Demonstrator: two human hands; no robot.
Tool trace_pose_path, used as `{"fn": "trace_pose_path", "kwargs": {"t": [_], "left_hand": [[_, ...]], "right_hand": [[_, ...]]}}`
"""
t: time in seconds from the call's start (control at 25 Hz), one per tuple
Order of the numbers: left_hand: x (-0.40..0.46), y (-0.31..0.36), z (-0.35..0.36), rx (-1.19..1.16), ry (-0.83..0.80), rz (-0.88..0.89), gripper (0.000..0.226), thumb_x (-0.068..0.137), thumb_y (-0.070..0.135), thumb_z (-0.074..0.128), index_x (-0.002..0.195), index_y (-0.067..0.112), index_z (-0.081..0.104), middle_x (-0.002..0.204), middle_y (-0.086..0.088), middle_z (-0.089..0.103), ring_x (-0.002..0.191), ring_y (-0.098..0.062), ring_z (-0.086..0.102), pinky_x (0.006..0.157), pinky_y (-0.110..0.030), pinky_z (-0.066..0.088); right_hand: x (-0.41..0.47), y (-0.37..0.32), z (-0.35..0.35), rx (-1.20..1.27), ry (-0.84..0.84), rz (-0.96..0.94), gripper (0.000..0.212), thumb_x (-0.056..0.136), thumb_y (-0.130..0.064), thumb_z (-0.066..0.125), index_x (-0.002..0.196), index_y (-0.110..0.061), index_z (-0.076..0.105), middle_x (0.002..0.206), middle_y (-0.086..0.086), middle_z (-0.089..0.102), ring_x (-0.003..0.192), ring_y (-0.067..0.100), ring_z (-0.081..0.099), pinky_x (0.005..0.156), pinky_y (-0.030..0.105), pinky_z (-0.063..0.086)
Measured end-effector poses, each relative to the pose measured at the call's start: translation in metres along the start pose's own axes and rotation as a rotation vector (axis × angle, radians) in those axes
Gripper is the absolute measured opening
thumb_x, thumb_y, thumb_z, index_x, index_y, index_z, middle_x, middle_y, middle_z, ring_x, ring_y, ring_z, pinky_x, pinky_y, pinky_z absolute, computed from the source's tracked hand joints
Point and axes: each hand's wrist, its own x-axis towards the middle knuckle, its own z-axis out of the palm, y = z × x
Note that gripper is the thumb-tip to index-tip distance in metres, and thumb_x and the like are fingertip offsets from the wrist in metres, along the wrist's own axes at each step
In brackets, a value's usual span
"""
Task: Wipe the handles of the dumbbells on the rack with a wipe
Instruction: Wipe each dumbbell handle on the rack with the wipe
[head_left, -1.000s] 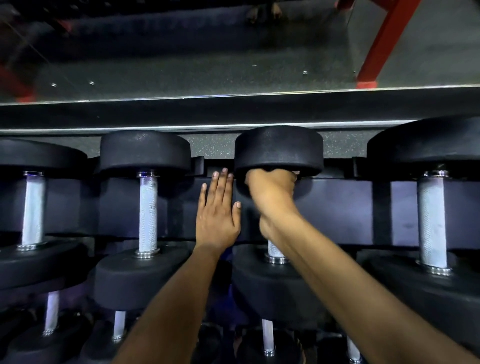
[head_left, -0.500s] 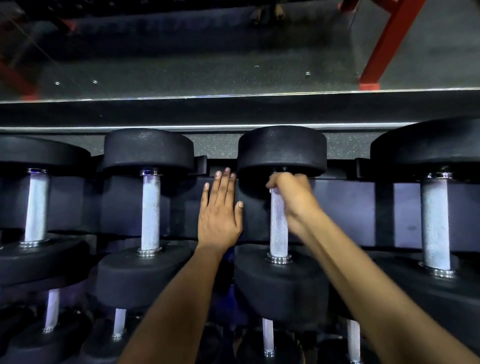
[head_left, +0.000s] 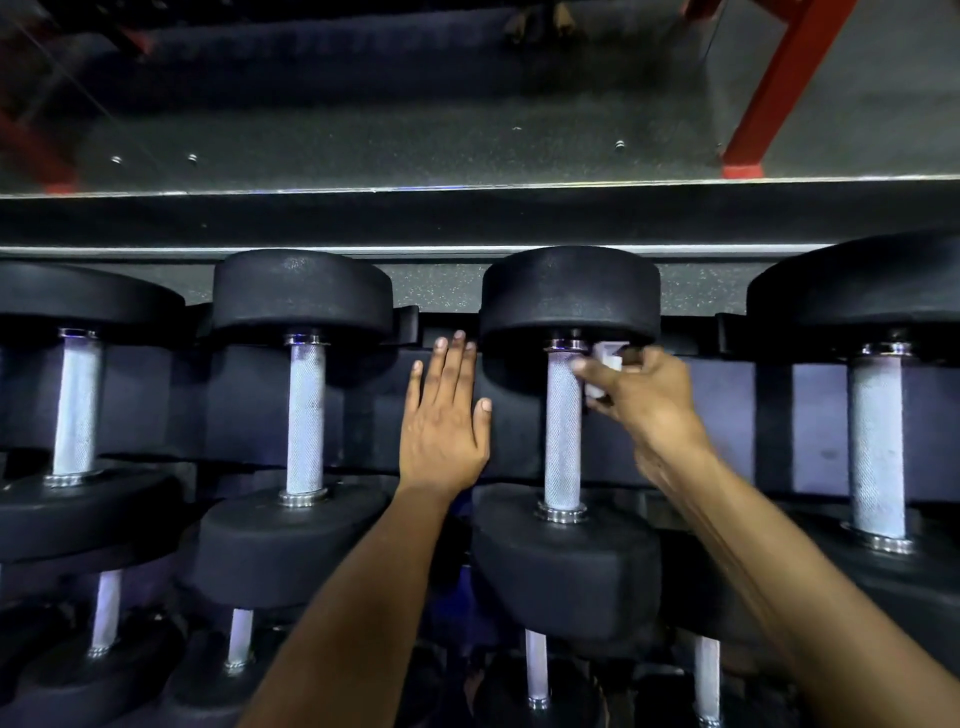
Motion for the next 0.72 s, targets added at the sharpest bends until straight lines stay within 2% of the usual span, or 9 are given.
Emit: {"fn": "trace_pose_path", "kwargs": {"t": [0.08,0.12,0.2,0.32,0.4,0.52,0.6,0.64,0.72], "left_hand": [[0.000,-0.001,0.000,-0.002,-0.002,-0.002,0.061,0.095,0.030,0.030,0.150,0.004,0.028,0.160,-0.008,0.021,0.148,-0.020,0.012,0.120,-0.040,0.008],[-0.001,-0.001,0.000,-0.008,0.000,-0.001,0.061,0.095,0.030,0.030,0.150,0.004,0.029,0.159,-0.008,0.022,0.148,-0.020,0.013,0.120,-0.041,0.009],[-0.001,-0.001,0.002,-0.021,0.001,0.006,0.061,0.095,0.030,0.029,0.150,0.004,0.030,0.159,-0.009,0.023,0.148,-0.021,0.014,0.120,-0.042,0.010],[-0.001,-0.002,0.002,-0.016,0.002,0.004,0.061,0.095,0.030,0.028,0.150,0.005,0.028,0.159,-0.008,0.023,0.148,-0.021,0.014,0.120,-0.041,0.010],[0.000,-0.001,0.002,-0.010,0.004,-0.002,0.061,0.094,0.030,0.031,0.150,0.005,0.028,0.159,-0.008,0.023,0.148,-0.020,0.015,0.121,-0.039,0.007],[-0.001,-0.001,0.001,-0.010,0.003,-0.011,0.062,0.094,0.031,0.031,0.150,0.005,0.028,0.160,-0.007,0.021,0.148,-0.020,0.014,0.121,-0.038,0.006],[-0.001,-0.001,0.001,0.000,-0.010,-0.007,0.062,0.094,0.031,0.030,0.151,0.005,0.027,0.160,-0.007,0.021,0.148,-0.020,0.013,0.121,-0.039,0.007],[0.000,-0.001,0.001,0.004,-0.014,-0.007,0.062,0.095,0.031,0.030,0.151,0.005,0.027,0.160,-0.007,0.020,0.148,-0.019,0.012,0.121,-0.039,0.007],[0.000,-0.001,0.001,0.007,-0.014,-0.008,0.061,0.096,0.031,0.029,0.151,0.005,0.026,0.160,-0.007,0.020,0.149,-0.019,0.012,0.121,-0.038,0.005]], "right_hand": [[-0.019,0.005,-0.005,-0.211,0.131,-0.246,0.026,0.079,-0.006,0.070,0.068,-0.023,0.054,0.074,0.008,0.064,0.065,0.012,0.060,0.066,0.021,0.054],[-0.031,0.003,0.002,-0.327,0.083,-0.426,0.023,0.082,-0.006,0.067,0.073,-0.025,0.058,0.076,0.004,0.067,0.065,0.004,0.061,0.064,0.013,0.050],[-0.042,-0.005,0.017,-0.637,-0.209,-0.901,0.023,0.086,-0.003,0.058,0.095,-0.021,0.069,0.093,-0.001,0.071,0.084,0.000,0.064,0.080,0.014,0.048],[-0.001,-0.017,0.016,-1.487,-0.579,-1.743,0.036,0.090,-0.013,0.036,0.102,-0.008,0.070,0.108,0.007,0.070,0.106,0.021,0.064,0.106,0.030,0.031],[0.030,-0.029,-0.025,-1.843,-0.745,-1.803,0.049,0.096,-0.011,0.020,0.116,-0.001,0.064,0.121,0.013,0.064,0.118,0.024,0.058,0.115,0.035,0.017],[0.043,-0.029,-0.051,-1.944,-0.578,-1.825,0.052,0.098,-0.004,0.011,0.132,0.001,0.050,0.137,0.014,0.051,0.130,0.023,0.046,0.115,0.037,0.012],[0.040,-0.018,-0.024,-1.996,-0.523,-1.797,0.050,0.095,-0.003,0.019,0.108,-0.006,0.067,0.113,0.010,0.067,0.113,0.023,0.061,0.113,0.034,0.024],[0.041,-0.014,-0.002,-1.994,-0.588,-1.786,0.045,0.092,-0.005,0.026,0.093,-0.011,0.071,0.097,0.005,0.070,0.100,0.021,0.066,0.111,0.033,0.029],[0.034,-0.012,0.027,-2.022,-0.820,-1.676,0.026,0.089,-0.010,0.043,0.088,-0.015,0.069,0.091,0.002,0.068,0.095,0.019,0.065,0.111,0.033,0.030]]}}
